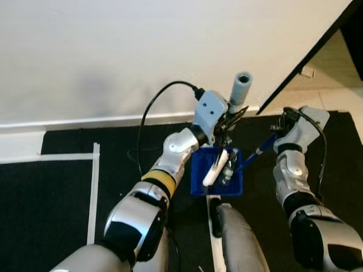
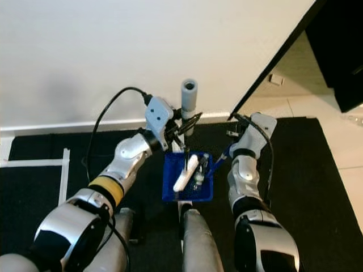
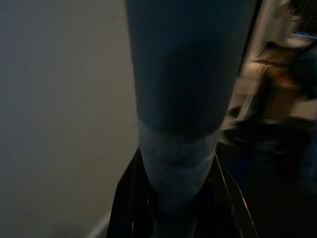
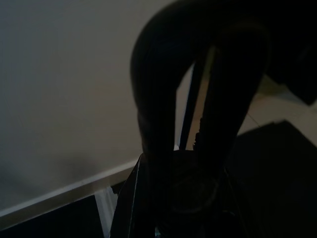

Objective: Sweep floor

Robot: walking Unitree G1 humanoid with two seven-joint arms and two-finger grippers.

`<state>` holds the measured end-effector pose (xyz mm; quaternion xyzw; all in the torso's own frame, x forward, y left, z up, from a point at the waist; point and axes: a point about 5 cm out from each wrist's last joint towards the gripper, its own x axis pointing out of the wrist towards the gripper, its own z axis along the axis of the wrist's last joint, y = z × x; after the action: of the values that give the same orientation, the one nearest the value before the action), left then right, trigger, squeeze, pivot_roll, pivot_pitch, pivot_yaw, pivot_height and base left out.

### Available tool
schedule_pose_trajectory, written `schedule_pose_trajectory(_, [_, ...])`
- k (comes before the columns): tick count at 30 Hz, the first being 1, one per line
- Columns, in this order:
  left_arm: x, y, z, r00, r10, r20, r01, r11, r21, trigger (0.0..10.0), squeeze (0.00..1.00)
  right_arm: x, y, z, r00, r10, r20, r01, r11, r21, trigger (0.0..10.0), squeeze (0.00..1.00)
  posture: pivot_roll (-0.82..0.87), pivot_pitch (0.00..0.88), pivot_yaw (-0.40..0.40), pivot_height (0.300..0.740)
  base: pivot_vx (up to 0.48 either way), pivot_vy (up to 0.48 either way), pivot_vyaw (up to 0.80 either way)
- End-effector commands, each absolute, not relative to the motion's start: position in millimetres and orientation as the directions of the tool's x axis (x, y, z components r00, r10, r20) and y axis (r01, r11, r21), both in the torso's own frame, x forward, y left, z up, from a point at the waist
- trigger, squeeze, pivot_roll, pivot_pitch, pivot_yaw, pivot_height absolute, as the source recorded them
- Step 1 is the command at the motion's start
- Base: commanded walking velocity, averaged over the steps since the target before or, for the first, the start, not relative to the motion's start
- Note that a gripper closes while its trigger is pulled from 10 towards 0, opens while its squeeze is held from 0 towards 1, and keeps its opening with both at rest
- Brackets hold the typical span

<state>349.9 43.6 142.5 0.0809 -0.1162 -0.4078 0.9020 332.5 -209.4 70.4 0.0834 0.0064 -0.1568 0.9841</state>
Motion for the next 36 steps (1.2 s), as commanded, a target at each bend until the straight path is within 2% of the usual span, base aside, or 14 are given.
schedule_pose_trajectory(1, [357.4, 56.5, 155.0, 0.667, -0.726, 0.164, 0.674, 0.683, 0.281, 10.0, 0.0, 321.4, -209.3, 48.3, 0.93, -0.333, -0.157, 0.362, 0.904, 0.226, 10.0, 0.0, 0.11, 0.133, -0.035, 0.74, 0.0, 0.0, 0.0])
schedule_pose_trajectory(2, [357.4, 56.5, 155.0, 0.667, -0.726, 0.164, 0.674, 0.683, 0.281, 10.0, 0.0, 321.4, -209.3, 48.3, 0.93, -0.333, -0.157, 0.362, 0.904, 0.226, 10.0, 0.0, 0.11, 0.133, -0.035, 0.74, 0.0, 0.0, 0.0])
schedule_pose_trajectory(4, [365.2, 77.7, 163.4, 0.706, -0.69, 0.163, 0.627, 0.715, 0.31, 10.0, 0.0, 320.0, -212.5, 46.7, 0.923, -0.345, -0.168, 0.378, 0.894, 0.24, 10.0, 0.0, 0.12, 0.116, -0.039, 0.74, 0.0, 0.0, 0.0])
schedule_pose_trajectory(5, [374.8, 122.3, 177.2, 0.774, -0.616, 0.143, 0.534, 0.758, 0.376, 10.0, 0.0, 316.0, -218.3, 42.6, 0.91, -0.369, -0.188, 0.409, 0.873, 0.266, 10.0, 0.0, 0.14, 0.078, -0.038, 0.74, 0.0, 0.0, 0.0])
schedule_pose_trajectory(6, [374.8, 122.3, 177.2, 0.774, -0.616, 0.143, 0.534, 0.758, 0.376, 10.0, 0.0, 316.0, -218.3, 42.6, 0.91, -0.369, -0.188, 0.409, 0.873, 0.266, 10.0, 0.0, 0.14, 0.078, -0.038, 0.74, 0.0, 0.0, 0.0])
schedule_pose_trajectory(9, [375.5, 182.9, 180.7, 0.873, -0.479, 0.094, 0.4, 0.813, 0.423, 10.0, 0.0, 310.0, -224.6, 36.6, 0.888, -0.405, -0.217, 0.456, 0.832, 0.314, 10.0, 0.0, 0.15, 0.046, -0.035, 0.74, 0.0, 0.0, 0.0])
schedule_pose_trajectory(13, [373.4, 195.8, 176.9, 0.894, -0.442, 0.074, 0.372, 0.824, 0.427, 10.0, 0.0, 309.1, -225.4, 35.5, 0.884, -0.41, -0.223, 0.464, 0.822, 0.329, 10.0, 0.0, 0.15, 0.04, -0.034, 0.74, 0.0, 0.0, 0.0])
schedule_pose_trajectory(17, [346.0, 243.5, 121.8, 0.954, -0.259, -0.151, 0.299, 0.802, 0.516, 10.0, 0.0, 308.9, -228.7, 36.3, 0.882, -0.418, -0.218, 0.471, 0.794, 0.383, 10.0, 0.0, 0.15, 0.0, -0.024, 0.74, 0.0, 0.0, 0.0])
schedule_pose_trajectory(22, [335.3, 250.1, 106.2, 0.96, -0.22, -0.175, 0.278, 0.837, 0.471, 10.0, 0.0, 309.8, -231.8, 38.7, 0.884, -0.419, -0.206, 0.467, 0.79, 0.397, 10.0, 0.0, 0.15, 0.0, -0.024, 0.74, 0.0, 0.0, 0.0])
schedule_pose_trajectory(24, [325.6, 248.1, 86.0, 0.97, -0.152, -0.191, 0.206, 0.929, 0.308, 10.0, 0.0, 312.7, -236.9, 44.6, 0.891, -0.417, -0.178, 0.453, 0.801, 0.392, 10.0, 0.0, 0.16, 0.0, -0.029, 0.74, 0.0, 0.0, 0.0])
schedule_pose_trajectory(25, [325.6, 248.1, 86.0, 0.97, -0.152, -0.191, 0.206, 0.929, 0.308, 10.0, 0.0, 312.7, -236.9, 44.6, 0.891, -0.417, -0.178, 0.453, 0.801, 0.392, 10.0, 0.0, 0.16, 0.0, -0.029, 0.74, 0.0, 0.0, 0.0])
schedule_pose_trajectory(26, [314.2, 238.8, 62.0, 0.961, -0.121, -0.249, 0.175, 0.962, 0.21, 10.0, 0.0, 318.8, -241.0, 56.0, 0.91, -0.397, -0.118, 0.41, 0.821, 0.397, 10.0, 0.0, 0.15, 0.0, -0.029, 0.74, 0.0, 0.0, 0.0])
schedule_pose_trajectory(30, [309.2, 233.5, 52.9, 0.956, -0.111, -0.27, 0.171, 0.963, 0.209, 10.0, 0.0, 322.7, -243.1, 62.7, 0.917, -0.389, -0.089, 0.389, 0.825, 0.41, 10.0, 0.0, 0.14, 0.0, -0.027, 0.74, 0.0, 0.0, 0.0])
schedule_pose_trajectory(36, [308.6, 230.9, 47.0, 0.963, -0.073, -0.258, 0.103, 0.989, 0.104, 10.0, 0.0, 328.8, -249.5, 71.4, 0.918, -0.386, -0.085, 0.386, 0.827, 0.41, 10.0, 0.0, 0.11, 0.0, -0.021, 0.74, 0.0, 0.0, 0.0])
